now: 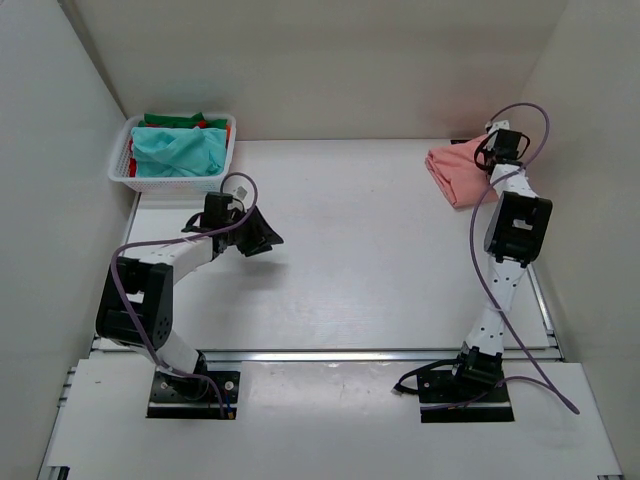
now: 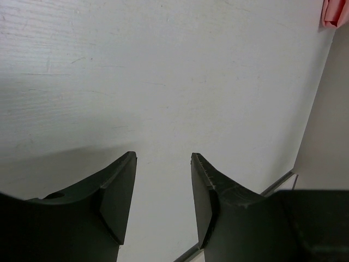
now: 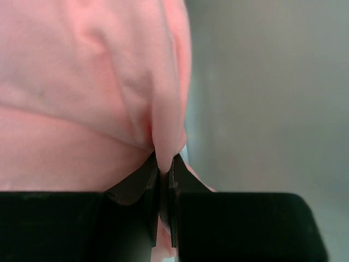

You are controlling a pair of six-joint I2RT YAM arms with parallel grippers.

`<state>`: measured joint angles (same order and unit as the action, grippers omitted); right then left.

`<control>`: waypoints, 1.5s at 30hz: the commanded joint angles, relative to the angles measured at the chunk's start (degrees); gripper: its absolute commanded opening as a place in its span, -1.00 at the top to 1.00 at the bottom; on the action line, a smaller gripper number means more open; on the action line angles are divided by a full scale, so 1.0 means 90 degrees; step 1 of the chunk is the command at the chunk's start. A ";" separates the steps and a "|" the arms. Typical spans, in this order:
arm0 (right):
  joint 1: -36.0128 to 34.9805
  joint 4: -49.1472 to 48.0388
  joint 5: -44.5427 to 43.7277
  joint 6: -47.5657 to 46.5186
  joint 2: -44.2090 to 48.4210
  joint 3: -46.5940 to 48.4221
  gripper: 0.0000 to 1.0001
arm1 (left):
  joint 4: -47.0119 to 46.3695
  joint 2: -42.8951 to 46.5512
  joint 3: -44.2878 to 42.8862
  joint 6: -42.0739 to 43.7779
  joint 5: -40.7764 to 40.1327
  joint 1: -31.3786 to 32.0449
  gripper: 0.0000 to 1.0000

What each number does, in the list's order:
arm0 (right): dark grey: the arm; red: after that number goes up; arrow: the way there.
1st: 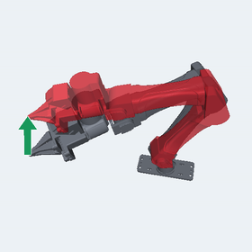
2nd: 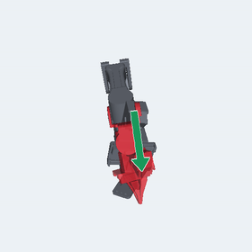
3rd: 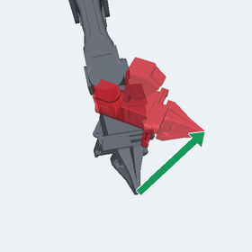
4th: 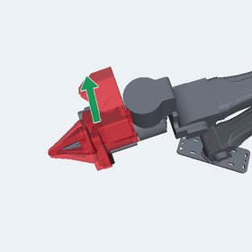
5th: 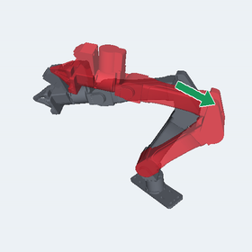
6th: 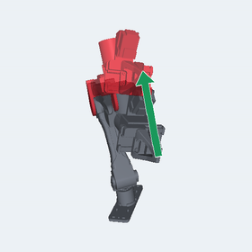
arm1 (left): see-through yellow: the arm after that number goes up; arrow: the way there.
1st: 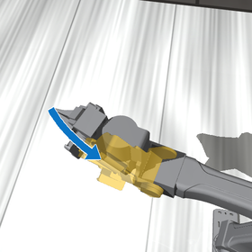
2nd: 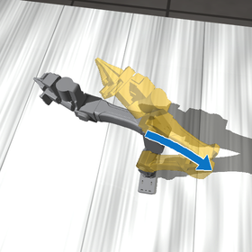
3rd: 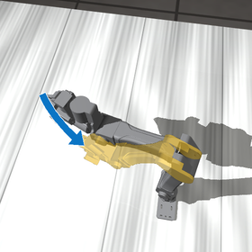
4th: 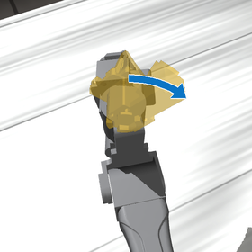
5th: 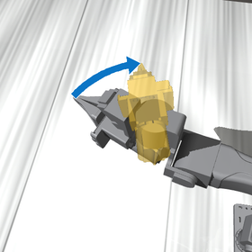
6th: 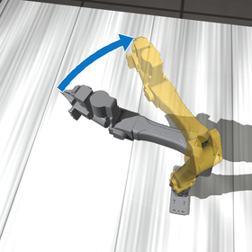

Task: Fold and stack the t-shirts
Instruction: Put the neatly folded tshirt into the corner of the board with the right arm

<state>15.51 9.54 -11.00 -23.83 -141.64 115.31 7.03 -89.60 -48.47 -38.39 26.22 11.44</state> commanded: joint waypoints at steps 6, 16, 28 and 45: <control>-0.0121 0.0053 -0.0057 0.0246 -0.0658 0.1221 1.00 | 0.0079 0.0083 -0.0161 0.0076 -0.0120 0.0144 -0.12; 0.0133 0.2026 0.0472 0.1955 -0.0697 0.1964 1.00 | 0.0176 0.0083 -0.0308 0.0008 -0.0130 0.0106 -0.11; 0.0230 0.2719 0.0773 0.2609 -0.1029 0.2471 1.00 | 0.0362 0.0444 -0.0210 0.0047 -0.0159 -0.0060 -0.13; 0.0376 0.2553 0.1447 0.2433 -0.0961 0.2325 0.47 | 0.0293 0.0278 -0.0210 -0.0060 -0.0178 0.0018 -0.11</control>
<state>18.26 31.86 -1.06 -1.58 -150.04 136.20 10.11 -87.96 -49.25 -38.85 25.02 11.44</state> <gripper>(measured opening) 0.192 0.559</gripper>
